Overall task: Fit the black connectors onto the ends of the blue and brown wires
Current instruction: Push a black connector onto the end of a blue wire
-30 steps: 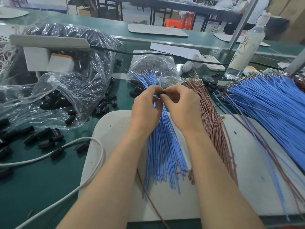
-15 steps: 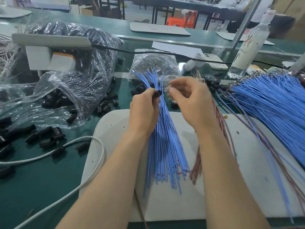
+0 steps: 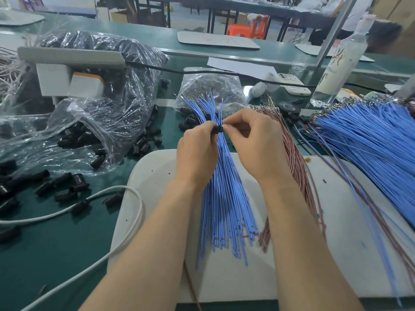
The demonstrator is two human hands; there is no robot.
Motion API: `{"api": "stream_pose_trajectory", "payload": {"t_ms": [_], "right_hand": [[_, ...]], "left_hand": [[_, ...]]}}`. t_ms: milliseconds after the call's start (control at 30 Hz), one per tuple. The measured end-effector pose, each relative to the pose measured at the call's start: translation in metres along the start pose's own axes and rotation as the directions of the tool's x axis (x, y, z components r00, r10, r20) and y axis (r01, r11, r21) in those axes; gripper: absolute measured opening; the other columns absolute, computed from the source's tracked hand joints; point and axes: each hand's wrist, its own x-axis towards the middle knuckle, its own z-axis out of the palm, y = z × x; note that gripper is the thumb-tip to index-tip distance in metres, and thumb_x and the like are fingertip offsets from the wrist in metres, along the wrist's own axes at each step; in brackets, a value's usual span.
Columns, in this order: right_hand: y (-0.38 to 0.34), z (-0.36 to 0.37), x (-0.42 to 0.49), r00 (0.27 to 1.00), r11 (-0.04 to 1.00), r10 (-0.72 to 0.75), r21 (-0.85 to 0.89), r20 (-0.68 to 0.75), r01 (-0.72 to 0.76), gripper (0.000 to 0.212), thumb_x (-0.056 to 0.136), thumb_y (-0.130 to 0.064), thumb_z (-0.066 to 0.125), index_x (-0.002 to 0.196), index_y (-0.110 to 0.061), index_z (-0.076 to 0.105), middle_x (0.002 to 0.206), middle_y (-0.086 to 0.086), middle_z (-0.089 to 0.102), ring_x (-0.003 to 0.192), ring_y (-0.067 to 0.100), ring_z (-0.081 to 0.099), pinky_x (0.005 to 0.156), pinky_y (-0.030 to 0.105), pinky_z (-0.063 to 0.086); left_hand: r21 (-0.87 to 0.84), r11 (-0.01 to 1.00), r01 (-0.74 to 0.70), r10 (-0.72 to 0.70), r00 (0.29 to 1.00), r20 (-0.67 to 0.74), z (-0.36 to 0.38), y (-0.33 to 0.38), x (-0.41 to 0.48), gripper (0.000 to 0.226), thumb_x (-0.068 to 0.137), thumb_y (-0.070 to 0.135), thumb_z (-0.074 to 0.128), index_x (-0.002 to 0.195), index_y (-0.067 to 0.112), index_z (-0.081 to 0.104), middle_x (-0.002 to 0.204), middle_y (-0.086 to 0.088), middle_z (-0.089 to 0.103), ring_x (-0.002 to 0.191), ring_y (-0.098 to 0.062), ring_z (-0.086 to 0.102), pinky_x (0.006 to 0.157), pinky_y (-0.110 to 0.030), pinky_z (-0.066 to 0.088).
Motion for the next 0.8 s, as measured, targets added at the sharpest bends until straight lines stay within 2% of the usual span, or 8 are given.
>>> {"api": "stream_pose_trajectory", "payload": {"t_ms": [100, 167, 267, 400, 533, 800], "right_hand": [[0.0, 0.001, 0.0, 1.0, 0.999, -0.005, -0.037, -0.022, 0.004, 0.009, 0.085, -0.005, 0.065, 0.088, -0.008, 0.072, 0.076, -0.002, 0.067, 0.075, 0.013, 0.065, 0.078, 0.025, 0.051], [0.001, 0.001, 0.0, 0.999, 0.999, -0.006, -0.048, -0.034, 0.005, 0.009, 0.084, -0.005, 0.064, 0.087, -0.007, 0.072, 0.077, 0.001, 0.069, 0.075, 0.016, 0.065, 0.078, 0.029, 0.05], [0.006, -0.003, 0.001, 0.999, 0.998, 0.005, -0.063, -0.037, -0.007, 0.009, 0.084, -0.006, 0.065, 0.086, -0.009, 0.072, 0.074, -0.004, 0.066, 0.074, 0.012, 0.064, 0.078, 0.026, 0.05], [0.017, -0.011, 0.004, 0.996, 0.996, 0.085, -0.023, -0.014, -0.086, 0.01, 0.085, -0.007, 0.065, 0.09, -0.011, 0.072, 0.077, -0.004, 0.068, 0.075, 0.009, 0.065, 0.081, 0.026, 0.053], [0.021, -0.015, 0.005, 0.995, 0.995, 0.098, -0.015, 0.031, -0.098, 0.009, 0.085, -0.006, 0.066, 0.09, -0.01, 0.072, 0.081, 0.001, 0.07, 0.077, 0.011, 0.066, 0.082, 0.029, 0.054], [0.022, -0.017, 0.004, 0.991, 0.993, 0.104, -0.061, 0.087, -0.099, 0.009, 0.085, -0.007, 0.066, 0.089, -0.013, 0.072, 0.08, -0.002, 0.069, 0.077, 0.01, 0.065, 0.079, 0.022, 0.052]], "left_hand": [[0.051, 0.999, -0.019, 0.019, 1.0, 0.005, 0.001, 0.0, 0.0, 0.022, 0.096, 0.012, 0.044, 0.096, 0.008, 0.066, 0.089, -0.009, 0.068, 0.083, -0.032, 0.057, 0.073, -0.043, 0.045], [0.053, 0.998, -0.028, 0.028, 1.0, 0.009, 0.001, -0.001, 0.001, 0.023, 0.096, 0.012, 0.045, 0.1, 0.01, 0.067, 0.095, -0.007, 0.069, 0.087, -0.029, 0.058, 0.075, -0.041, 0.045], [-0.026, 0.998, -0.05, 0.052, 0.996, 0.071, 0.0, -0.003, 0.002, 0.02, 0.093, 0.011, 0.051, 0.104, 0.012, 0.068, 0.093, -0.003, 0.067, 0.085, -0.024, 0.058, 0.078, -0.039, 0.047], [-0.191, 0.98, -0.053, 0.085, 0.982, 0.166, -0.003, -0.005, 0.003, 0.019, 0.089, 0.017, 0.063, 0.107, 0.017, 0.067, 0.08, 0.004, 0.062, 0.068, -0.016, 0.053, 0.073, -0.033, 0.05], [-0.156, 0.982, -0.11, 0.135, 0.977, 0.164, -0.004, -0.006, 0.003, 0.011, 0.089, 0.016, 0.064, 0.099, 0.015, 0.069, 0.075, 0.001, 0.064, 0.065, -0.019, 0.054, 0.069, -0.035, 0.049], [-0.093, 0.978, -0.186, 0.201, 0.963, 0.181, -0.004, -0.005, 0.003, 0.016, 0.088, 0.011, 0.063, 0.102, 0.01, 0.07, 0.088, -0.003, 0.069, 0.073, -0.017, 0.055, 0.076, -0.035, 0.049]]}}
